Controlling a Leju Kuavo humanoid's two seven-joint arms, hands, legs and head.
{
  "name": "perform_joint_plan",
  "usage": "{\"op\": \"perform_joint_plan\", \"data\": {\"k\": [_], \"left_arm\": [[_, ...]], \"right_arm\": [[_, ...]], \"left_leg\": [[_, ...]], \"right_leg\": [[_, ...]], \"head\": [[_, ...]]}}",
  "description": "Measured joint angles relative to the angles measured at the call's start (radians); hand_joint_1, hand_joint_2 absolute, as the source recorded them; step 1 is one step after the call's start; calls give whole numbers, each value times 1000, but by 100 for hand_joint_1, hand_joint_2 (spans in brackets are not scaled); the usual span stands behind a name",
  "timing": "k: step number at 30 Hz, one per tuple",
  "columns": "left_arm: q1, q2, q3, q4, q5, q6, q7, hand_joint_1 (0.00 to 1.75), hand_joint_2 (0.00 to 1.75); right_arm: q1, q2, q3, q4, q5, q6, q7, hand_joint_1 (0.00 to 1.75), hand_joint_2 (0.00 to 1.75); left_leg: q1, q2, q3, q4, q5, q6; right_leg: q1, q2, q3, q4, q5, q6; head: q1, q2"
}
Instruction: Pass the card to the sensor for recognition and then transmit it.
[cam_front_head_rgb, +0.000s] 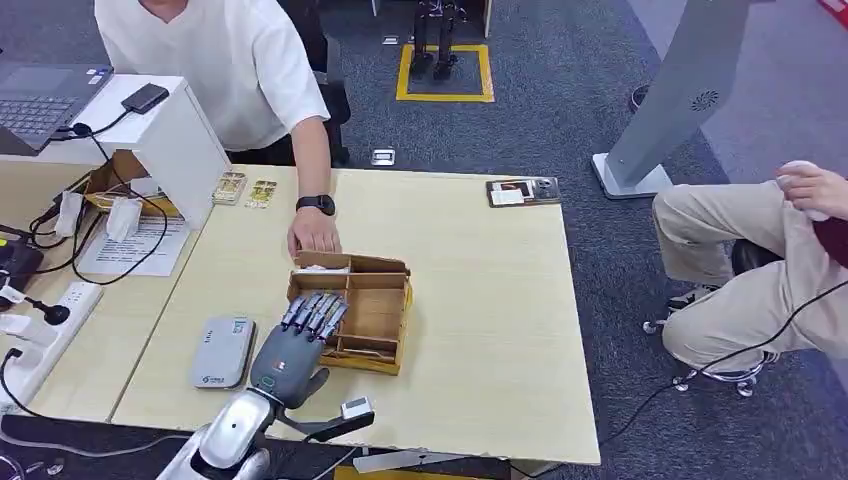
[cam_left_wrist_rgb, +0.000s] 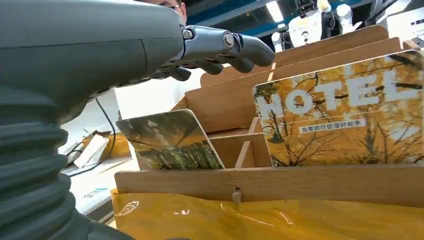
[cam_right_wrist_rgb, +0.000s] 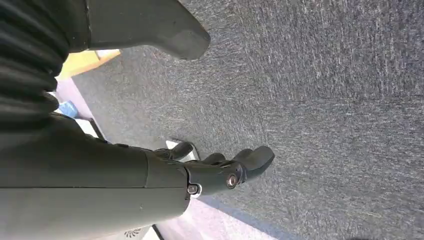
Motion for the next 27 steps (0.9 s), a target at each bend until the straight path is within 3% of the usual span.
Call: {"op": "perform_joint_plan", "data": {"k": [27], "left_arm": [[-10,4,19,34,21,45,29,0,175]], "right_arm": [[1,0,0,0,-12,0,0,0,175]], "left_leg": [[0,0,0,0,0,0]], "right_leg": [[0,0,0,0,0,0]], "head": [[0,0]]}}
